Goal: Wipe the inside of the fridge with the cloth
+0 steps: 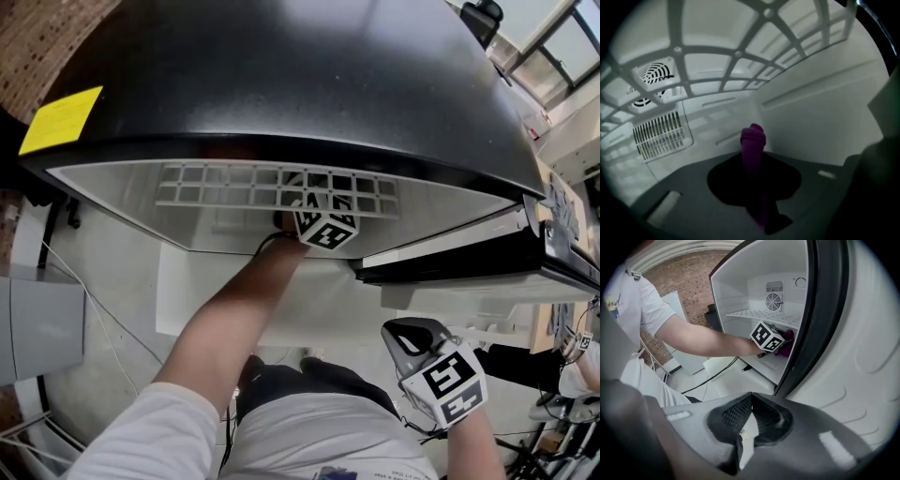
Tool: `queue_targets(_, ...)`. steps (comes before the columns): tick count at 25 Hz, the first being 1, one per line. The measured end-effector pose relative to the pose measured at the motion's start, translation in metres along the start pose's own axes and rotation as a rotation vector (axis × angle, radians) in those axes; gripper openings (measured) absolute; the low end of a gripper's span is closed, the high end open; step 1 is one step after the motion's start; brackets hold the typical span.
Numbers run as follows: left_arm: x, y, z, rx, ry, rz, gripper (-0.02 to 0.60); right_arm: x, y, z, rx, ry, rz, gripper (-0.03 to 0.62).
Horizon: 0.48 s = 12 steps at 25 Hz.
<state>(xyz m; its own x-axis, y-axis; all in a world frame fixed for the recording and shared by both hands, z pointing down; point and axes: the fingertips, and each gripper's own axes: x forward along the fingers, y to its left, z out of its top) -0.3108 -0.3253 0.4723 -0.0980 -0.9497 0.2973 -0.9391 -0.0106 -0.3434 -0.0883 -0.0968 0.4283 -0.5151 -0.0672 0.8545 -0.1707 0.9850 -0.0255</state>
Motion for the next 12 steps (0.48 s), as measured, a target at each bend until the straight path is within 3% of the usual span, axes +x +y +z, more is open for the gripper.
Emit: queue_targets(12,-0.004,0.022,-0.017,0.015,0.031,0.022,0.069,0.014,0.006,0.019,-0.015,-0.001,0.016,0.003)
